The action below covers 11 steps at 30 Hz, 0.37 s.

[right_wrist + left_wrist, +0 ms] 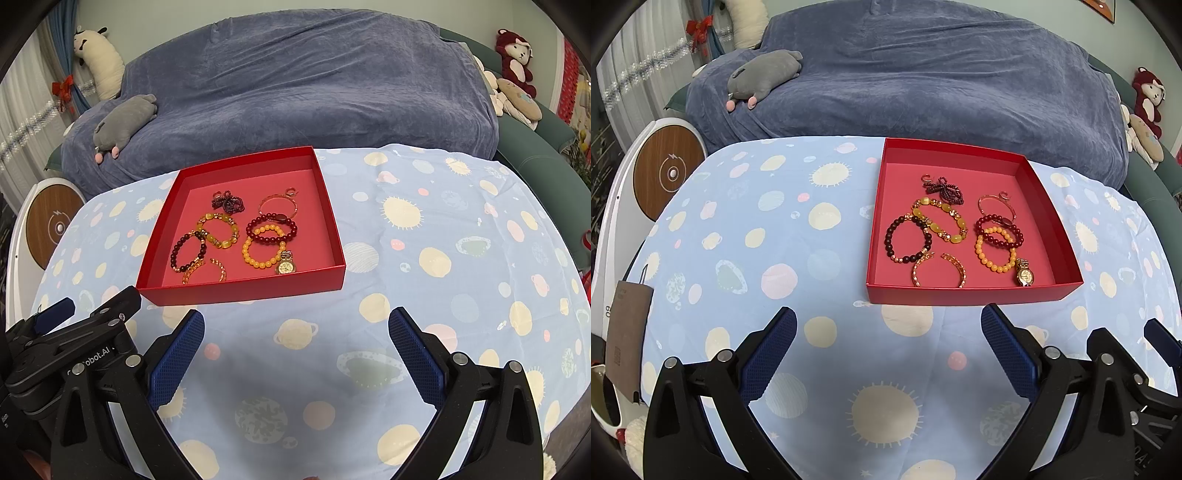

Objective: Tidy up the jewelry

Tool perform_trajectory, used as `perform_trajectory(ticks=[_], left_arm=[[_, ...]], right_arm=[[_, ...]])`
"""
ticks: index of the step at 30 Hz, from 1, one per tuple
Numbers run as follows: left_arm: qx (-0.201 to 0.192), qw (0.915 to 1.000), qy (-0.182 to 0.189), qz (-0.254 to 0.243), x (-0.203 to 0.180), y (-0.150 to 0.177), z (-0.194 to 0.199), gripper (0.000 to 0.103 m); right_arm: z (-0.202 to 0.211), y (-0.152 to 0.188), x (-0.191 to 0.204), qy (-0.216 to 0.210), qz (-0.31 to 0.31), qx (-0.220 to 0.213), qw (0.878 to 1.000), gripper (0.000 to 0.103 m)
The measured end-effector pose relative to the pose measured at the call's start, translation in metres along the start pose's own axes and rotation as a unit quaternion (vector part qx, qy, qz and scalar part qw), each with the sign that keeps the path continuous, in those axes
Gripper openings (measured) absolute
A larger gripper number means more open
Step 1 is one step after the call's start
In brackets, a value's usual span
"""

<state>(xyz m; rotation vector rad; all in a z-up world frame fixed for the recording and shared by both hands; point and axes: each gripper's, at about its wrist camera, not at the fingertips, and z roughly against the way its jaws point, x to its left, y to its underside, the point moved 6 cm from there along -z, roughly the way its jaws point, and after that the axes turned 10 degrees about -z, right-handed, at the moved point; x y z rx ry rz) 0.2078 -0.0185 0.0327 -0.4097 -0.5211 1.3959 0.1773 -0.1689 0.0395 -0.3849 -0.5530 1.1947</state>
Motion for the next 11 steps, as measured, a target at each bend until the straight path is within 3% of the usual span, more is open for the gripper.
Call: perform_trajectory(ticks=[11], left_arm=[[-0.005,1.0,0.0,-0.008,-0.0008,-0.006,-0.0006,0.096]], right_arm=[[-0.0007,-0.0013,-0.0004,0.001,0.0,0.0,1.0,0.096]])
